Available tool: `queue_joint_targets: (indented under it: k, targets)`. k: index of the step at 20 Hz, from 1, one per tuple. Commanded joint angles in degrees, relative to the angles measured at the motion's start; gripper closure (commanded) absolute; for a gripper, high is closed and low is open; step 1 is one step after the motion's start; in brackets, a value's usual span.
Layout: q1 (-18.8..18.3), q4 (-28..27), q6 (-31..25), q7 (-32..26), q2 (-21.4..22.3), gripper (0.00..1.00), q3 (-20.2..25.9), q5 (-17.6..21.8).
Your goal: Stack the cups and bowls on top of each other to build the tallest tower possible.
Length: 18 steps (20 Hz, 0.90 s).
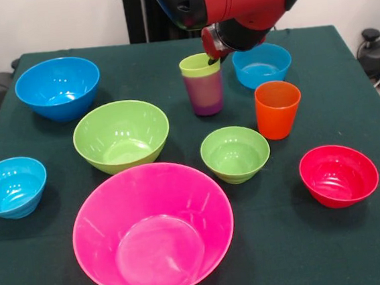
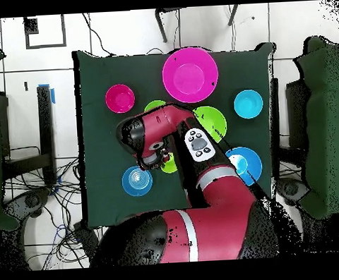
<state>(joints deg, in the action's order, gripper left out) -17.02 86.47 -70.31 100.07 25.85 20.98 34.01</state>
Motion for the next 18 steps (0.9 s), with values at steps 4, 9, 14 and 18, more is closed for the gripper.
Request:
queue_joint_targets:
  k: [4,9,14,18]
  targets:
    - [0.46,-0.89,8.19,-2.29,-3.33,1.00,1.20,3.19]
    - [0.43,-1.00,8.02,-2.37,-3.47,1.00,1.13,3.25]
    - [0.43,-1.05,8.22,-2.27,-3.59,1.00,1.09,3.32]
    - [0.46,-1.38,8.20,-2.26,-3.83,1.00,1.06,3.39]
